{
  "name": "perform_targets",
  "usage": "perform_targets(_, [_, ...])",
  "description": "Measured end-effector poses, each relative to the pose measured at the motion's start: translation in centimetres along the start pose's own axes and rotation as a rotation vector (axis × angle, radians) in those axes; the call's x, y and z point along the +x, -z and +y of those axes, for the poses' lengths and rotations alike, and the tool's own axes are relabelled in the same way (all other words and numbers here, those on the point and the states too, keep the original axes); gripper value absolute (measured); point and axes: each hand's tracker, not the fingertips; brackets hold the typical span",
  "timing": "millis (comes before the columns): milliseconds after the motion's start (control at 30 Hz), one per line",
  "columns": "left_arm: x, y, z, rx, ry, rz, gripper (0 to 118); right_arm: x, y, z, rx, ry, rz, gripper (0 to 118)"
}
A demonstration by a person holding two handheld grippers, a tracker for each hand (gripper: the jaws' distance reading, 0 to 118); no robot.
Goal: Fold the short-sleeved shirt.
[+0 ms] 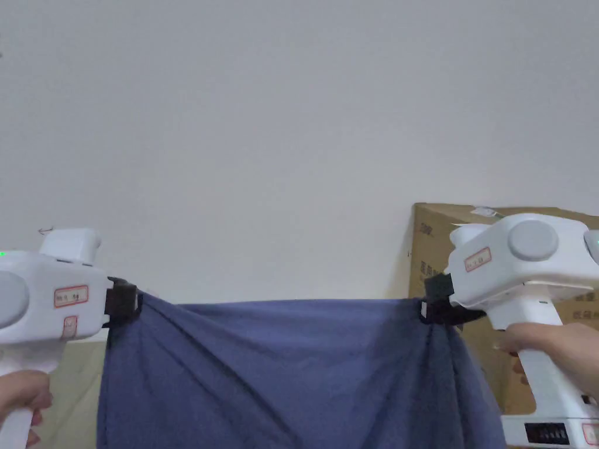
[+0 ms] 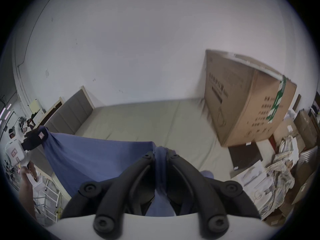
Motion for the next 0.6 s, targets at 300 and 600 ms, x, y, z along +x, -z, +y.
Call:
perform_targets(300, [1.4, 3.0, 11.3, 0.15, 0.053, 0.088, 4, -3.5, -1.1, 11.1, 0.203, -0.13, -0.136, 10])
perform_targets(600, [1.3, 11.8, 12.7, 0.16, 0.052, 0.173, 4, -5.3, 4.2, 15.9, 0.307, -0.261, -0.3, 10])
